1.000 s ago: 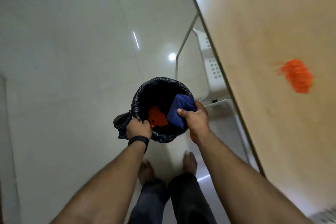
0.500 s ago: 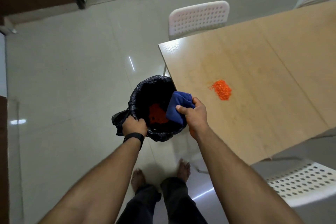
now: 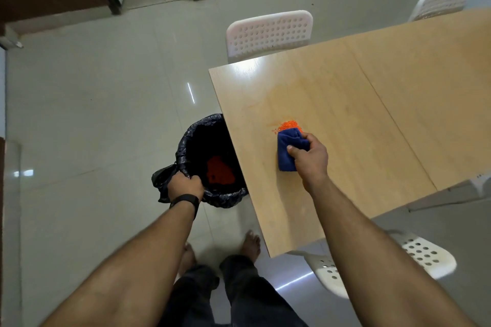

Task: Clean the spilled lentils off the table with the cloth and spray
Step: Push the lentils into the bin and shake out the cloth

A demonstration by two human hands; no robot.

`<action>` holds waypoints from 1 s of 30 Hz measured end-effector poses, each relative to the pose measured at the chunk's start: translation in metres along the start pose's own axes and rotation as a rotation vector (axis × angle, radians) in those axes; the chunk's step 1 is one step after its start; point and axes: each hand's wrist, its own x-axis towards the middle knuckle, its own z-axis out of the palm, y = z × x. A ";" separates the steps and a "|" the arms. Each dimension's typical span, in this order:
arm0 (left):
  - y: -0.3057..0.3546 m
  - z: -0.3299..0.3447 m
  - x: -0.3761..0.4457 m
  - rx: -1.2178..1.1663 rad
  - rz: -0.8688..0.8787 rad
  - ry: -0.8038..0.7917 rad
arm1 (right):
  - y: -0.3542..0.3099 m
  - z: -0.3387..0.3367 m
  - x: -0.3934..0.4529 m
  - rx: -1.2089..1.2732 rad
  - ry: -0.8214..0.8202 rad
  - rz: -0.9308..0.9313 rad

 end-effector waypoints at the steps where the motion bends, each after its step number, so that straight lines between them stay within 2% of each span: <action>1: 0.002 0.005 -0.005 -0.001 -0.005 0.001 | -0.001 -0.012 0.004 -0.045 0.022 -0.023; 8: 0.004 0.022 -0.013 0.008 -0.026 0.021 | -0.005 -0.053 0.029 -0.437 0.174 -0.234; 12: 0.003 0.031 -0.015 -0.015 -0.041 0.025 | -0.005 -0.046 0.037 -0.602 0.080 -0.220; 18: 0.002 0.035 -0.013 -0.023 -0.046 0.040 | 0.001 -0.023 0.028 -0.477 0.054 -0.184; 30: 0.000 0.034 -0.010 -0.027 -0.033 0.049 | 0.011 0.043 -0.010 -0.401 -0.098 -0.284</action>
